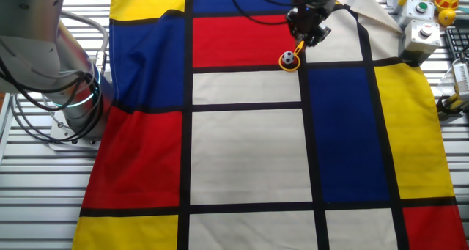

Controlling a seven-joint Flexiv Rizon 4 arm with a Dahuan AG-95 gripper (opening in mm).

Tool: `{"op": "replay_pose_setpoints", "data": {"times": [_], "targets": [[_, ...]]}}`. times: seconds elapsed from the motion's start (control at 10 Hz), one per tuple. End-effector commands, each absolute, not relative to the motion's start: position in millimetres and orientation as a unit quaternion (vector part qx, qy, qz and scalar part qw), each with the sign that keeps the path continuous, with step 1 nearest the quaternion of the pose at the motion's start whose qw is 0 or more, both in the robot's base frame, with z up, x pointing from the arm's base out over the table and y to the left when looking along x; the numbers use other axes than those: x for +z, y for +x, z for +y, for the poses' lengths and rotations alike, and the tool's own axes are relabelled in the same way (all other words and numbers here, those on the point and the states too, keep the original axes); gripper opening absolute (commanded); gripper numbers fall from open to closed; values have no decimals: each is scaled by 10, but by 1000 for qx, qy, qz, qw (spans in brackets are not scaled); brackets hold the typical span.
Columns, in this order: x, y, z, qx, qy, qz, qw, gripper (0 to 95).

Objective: Attach the bubble ring to the ball

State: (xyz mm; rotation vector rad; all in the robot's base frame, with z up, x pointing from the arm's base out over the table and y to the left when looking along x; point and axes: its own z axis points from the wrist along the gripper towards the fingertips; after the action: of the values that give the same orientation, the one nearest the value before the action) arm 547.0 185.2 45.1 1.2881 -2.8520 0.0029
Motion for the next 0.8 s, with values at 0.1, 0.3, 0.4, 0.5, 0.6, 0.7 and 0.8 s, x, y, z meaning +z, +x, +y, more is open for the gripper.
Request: {"op": "replay_pose_setpoints", "data": {"times": [0.1,0.3,0.4,0.5,0.6,0.7,0.8], "targets": [[765,5461,1891,-8,358,-934,14,0],[1166,5373,2038,-10,266,-963,33,0],[1294,5345,2107,-12,224,-974,36,0],[1367,5318,2146,-13,205,-978,34,0],[1426,5286,2161,-10,202,-979,34,0],[1438,5271,2161,-12,198,-980,30,0],[1441,5267,2151,-12,195,-980,27,0]]}}
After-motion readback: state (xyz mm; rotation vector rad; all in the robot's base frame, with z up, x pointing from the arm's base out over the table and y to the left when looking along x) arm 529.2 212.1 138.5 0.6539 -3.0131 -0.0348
